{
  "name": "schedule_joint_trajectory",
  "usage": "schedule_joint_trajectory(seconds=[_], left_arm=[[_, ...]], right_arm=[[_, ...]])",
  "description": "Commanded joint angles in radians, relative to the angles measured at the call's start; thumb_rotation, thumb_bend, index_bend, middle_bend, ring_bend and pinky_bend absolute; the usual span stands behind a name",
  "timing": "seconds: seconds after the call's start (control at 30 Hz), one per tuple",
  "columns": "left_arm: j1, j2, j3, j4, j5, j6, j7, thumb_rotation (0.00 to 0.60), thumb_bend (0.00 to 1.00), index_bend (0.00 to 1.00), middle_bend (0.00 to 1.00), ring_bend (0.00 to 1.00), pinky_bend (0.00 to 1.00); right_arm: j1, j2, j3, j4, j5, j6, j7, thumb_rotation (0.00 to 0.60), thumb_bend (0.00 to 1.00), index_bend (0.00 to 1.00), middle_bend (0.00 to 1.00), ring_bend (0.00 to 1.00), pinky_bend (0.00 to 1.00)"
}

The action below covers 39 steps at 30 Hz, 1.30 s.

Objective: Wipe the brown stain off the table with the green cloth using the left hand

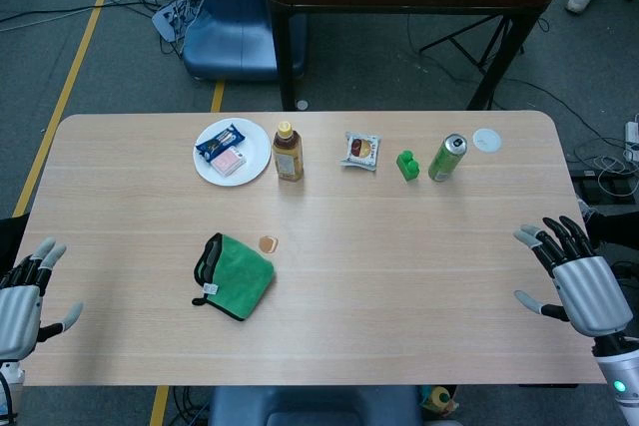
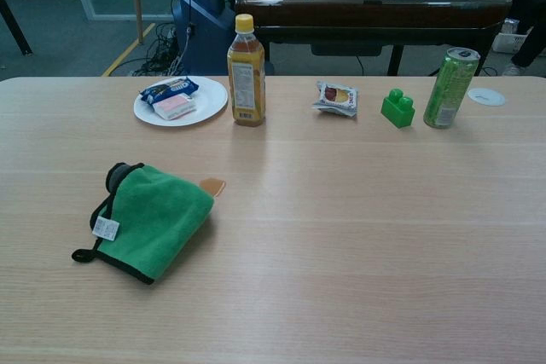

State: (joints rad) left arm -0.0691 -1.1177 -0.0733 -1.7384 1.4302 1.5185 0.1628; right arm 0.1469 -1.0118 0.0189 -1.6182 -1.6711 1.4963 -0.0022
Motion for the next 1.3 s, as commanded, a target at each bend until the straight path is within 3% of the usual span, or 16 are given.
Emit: schedule_joint_trajectory(seconds=[0.03,0.43,0.97,1.3], left_arm=[[-0.001,-0.001,0.0,0.002,-0.001,-0.002,-0.001,0.6,0.22,0.12,0.07,0.12,0.19],[-0.043,0.012,-0.005,0.031,0.035,-0.056,-0.085,0.6,0.22,0.12,0.07,0.12,0.18],[-0.348,-0.01,0.002,0.149,0.198,-0.422,-0.269,0.6,0.22,0.12,0.07,0.12,0.16],[-0.523,-0.125,-0.001,0.212,0.233,-0.594,-0.205,0.6,0.22,0.12,0.06,0.09,0.15]], right_arm=[[0.001,0.0,0.0,-0.002,0.0,-0.002,-0.003,0.6,0.22,0.21,0.22,0.1,0.03],[-0.009,0.003,0.042,-0.031,0.026,0.051,-0.054,0.6,0.22,0.21,0.22,0.1,0.03],[-0.03,0.029,0.053,-0.084,0.036,0.078,-0.104,0.6,0.22,0.21,0.22,0.1,0.03],[-0.036,0.029,0.05,-0.084,0.043,0.07,-0.103,0.6,0.22,0.21,0.22,0.1,0.03]])
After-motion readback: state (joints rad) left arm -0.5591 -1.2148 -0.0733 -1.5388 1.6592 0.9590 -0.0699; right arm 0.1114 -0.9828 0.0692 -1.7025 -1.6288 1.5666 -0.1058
